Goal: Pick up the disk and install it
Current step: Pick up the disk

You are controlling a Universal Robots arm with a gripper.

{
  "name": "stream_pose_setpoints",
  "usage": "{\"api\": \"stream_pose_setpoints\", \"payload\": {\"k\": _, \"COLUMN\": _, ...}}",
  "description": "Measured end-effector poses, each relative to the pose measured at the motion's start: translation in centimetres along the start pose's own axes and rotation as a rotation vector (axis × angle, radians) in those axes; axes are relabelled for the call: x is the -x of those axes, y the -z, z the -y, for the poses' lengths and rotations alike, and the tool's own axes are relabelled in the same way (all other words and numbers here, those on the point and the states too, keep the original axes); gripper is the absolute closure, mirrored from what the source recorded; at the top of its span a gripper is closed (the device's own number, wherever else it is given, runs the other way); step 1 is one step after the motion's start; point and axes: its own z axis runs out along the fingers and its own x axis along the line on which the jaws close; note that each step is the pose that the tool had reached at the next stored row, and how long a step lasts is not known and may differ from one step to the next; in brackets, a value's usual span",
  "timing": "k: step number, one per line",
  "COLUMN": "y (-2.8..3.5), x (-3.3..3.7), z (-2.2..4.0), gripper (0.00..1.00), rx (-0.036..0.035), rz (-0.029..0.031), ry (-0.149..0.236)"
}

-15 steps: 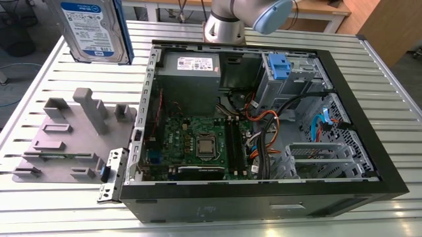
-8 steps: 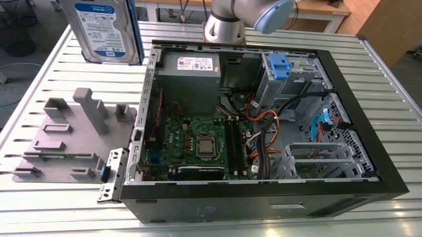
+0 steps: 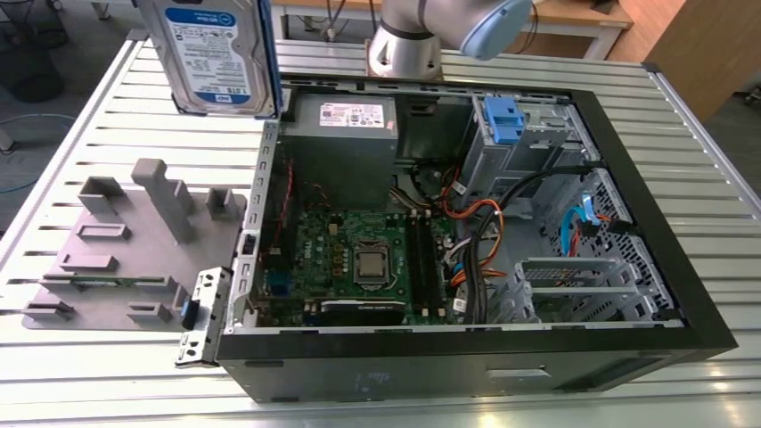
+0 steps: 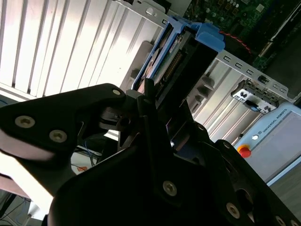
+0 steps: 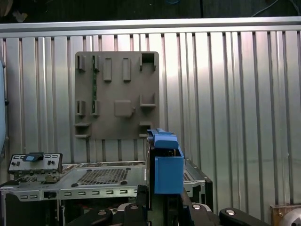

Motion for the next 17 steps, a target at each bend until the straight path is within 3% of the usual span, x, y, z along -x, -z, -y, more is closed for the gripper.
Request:
{"api": "stream_pose_setpoints", "payload": {"k": 6, "y": 0.0, "x": 0.07, "z": 1.23, "gripper": 0.65, "rx": 0.0001, "rz": 0.0, "ry": 0.0}}
{"api": "stream_pose_setpoints", "payload": {"k": 17, "y": -0.01, "x": 0.09, "z": 1.55, "gripper": 0.65, "rx": 0.0, "rz": 0.0, "ry": 0.0}}
